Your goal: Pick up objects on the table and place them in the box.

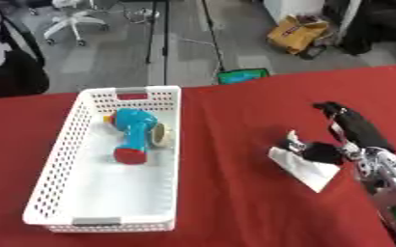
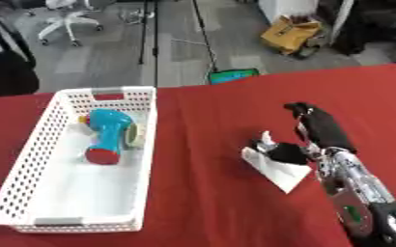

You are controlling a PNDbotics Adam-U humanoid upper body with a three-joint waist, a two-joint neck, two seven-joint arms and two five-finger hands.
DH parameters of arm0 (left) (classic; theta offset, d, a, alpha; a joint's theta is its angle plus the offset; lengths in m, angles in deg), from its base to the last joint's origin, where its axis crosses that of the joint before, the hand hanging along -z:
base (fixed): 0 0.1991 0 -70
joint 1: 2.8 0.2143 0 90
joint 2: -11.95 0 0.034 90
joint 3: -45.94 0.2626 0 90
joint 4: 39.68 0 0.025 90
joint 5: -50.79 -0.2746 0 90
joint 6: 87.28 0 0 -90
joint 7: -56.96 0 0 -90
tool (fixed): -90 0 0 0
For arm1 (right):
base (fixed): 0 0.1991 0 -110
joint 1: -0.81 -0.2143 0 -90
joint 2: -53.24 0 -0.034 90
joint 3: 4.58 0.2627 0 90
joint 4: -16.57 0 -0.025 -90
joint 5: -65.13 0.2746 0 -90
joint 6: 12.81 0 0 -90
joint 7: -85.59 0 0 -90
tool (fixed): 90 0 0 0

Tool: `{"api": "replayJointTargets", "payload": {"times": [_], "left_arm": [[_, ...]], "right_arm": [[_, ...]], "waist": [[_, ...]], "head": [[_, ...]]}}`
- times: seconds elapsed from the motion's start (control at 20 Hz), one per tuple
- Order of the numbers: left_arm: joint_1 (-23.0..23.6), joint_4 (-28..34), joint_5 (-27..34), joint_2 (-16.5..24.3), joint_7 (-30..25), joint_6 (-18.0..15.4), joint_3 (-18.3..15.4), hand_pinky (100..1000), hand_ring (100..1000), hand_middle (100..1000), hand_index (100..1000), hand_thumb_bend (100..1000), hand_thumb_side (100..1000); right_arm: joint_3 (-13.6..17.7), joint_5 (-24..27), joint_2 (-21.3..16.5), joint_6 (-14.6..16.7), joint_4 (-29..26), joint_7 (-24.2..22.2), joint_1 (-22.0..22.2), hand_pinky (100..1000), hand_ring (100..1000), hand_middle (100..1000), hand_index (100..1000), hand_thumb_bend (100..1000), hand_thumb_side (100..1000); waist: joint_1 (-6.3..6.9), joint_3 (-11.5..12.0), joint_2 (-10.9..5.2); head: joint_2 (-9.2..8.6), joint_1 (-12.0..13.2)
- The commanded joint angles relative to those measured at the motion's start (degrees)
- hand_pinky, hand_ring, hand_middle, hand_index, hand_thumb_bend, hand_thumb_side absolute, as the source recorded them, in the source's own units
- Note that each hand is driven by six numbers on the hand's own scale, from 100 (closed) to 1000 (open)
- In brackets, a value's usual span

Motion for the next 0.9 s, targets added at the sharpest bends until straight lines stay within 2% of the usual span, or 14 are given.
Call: {"api": "replayJointTargets", "payload": {"times": [0.05, 0.35, 0.9], "left_arm": [[-0.3, 0.8, -0.3, 0.3, -0.1, 0.2, -0.2, 945, 894, 916, 963, 100, 975], [-0.3, 0.8, -0.3, 0.3, -0.2, 0.5, -0.2, 946, 894, 915, 960, 100, 975], [-0.3, 0.8, -0.4, 0.0, -0.5, 0.8, -0.1, 947, 894, 915, 959, 100, 972]], "right_arm": [[0.3, 0.3, -0.3, -0.3, -1.1, -2.6, -0.3, 1000, 1000, 943, 973, 740, 650], [-0.1, 0.1, 0.4, -0.6, -1.6, -5.5, 0.4, 1000, 1000, 943, 976, 745, 642], [-0.4, 0.2, 1.3, -1.2, -0.6, -5.9, 0.5, 1000, 1000, 933, 966, 726, 650]], "waist": [[-0.15, -0.1, -0.76], [-0.08, -0.3, -0.62], [0.11, 0.0, -0.38]], "head": [[-0.65, 0.1], [-0.92, 0.1], [-1.22, 0.0]]}}
